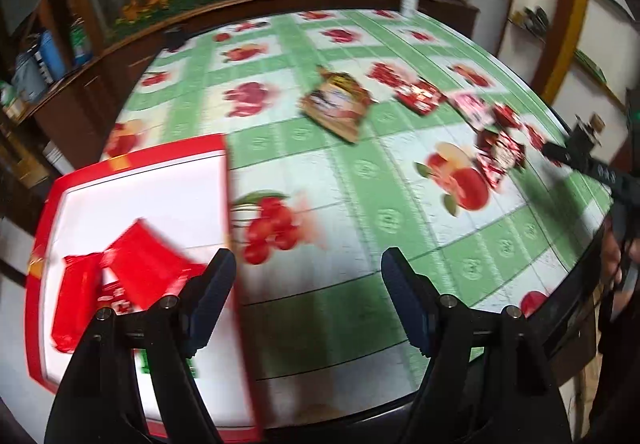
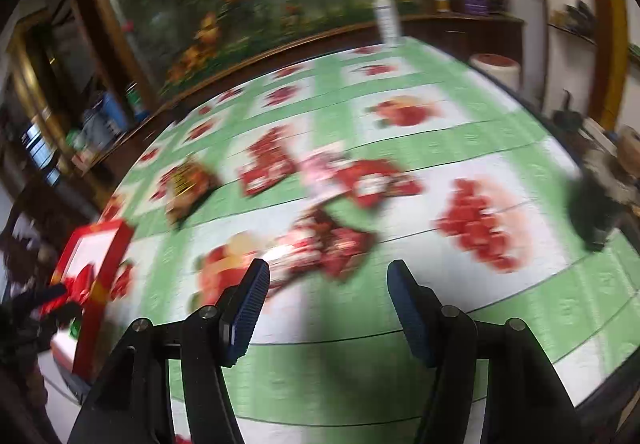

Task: Organize snacks
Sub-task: 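Return to the table and grasp brown chocolate packet with right tool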

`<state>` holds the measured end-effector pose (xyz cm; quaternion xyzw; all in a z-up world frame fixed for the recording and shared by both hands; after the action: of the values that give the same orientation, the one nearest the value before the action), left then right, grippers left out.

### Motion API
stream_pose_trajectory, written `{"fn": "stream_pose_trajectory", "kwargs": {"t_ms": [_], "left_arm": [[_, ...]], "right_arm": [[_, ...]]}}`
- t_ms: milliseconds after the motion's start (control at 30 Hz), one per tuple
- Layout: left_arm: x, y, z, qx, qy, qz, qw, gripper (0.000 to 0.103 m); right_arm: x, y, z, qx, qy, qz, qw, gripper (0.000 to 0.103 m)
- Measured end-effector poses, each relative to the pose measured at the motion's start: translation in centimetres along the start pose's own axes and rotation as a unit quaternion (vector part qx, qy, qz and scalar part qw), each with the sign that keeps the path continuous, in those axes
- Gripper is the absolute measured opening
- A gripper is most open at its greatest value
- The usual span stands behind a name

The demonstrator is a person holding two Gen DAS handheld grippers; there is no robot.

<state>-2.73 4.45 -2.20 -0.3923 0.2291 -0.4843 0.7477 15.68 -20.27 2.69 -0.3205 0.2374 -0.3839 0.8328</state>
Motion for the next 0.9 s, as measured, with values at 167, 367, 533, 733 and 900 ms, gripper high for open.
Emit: {"fn": "stream_pose_trajectory", "kwargs": {"t_ms": [167, 367, 533, 733, 900], "left_arm": [[2.4, 0.7, -0.2, -0.013, 0.034, 0.002, 0.9993, 0.075], [3.0, 1.4, -0.7, -0.034, 0.037, 0.008, 0.9987, 0.075], [2.1, 1.6, -0.9, -0.042, 0.018, 0.006, 0.9989, 0.075], [0.7, 1.6, -0.9, -0.046, -0.008, 0.000, 0.9989, 0.075], [0.0, 1.4, -1.1, -0.046, -0.020, -0.006, 0.9987, 0.075]], "right_arm": [[2.3, 1.5, 2.5, 0.010, 0.006, -0.003, 1.000, 0.065], [5.4, 7.3, 6.5, -0.012, 0.078, -0.010, 0.997, 0.064], [5.0, 11.6, 7.1, -0.031, 0.155, 0.012, 0.987, 0.041], [-2.9, 12.0, 4.5, -0.063, 0.160, 0.107, 0.979, 0.019], [-7.5, 9.4, 2.6, -0.084, 0.132, 0.198, 0.968, 0.022]]}}
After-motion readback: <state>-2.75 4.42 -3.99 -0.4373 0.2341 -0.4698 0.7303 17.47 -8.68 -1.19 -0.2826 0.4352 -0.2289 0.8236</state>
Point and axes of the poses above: each gripper's, at about its wrist camera, not at the fingertips, and y roughly the way its jaws point, x to its right, z to its top, the point moved 9 cm from there along y, roughly the way its jaws point, and after that the axes turned 10 degrees about -y, right-handed, at the moved point
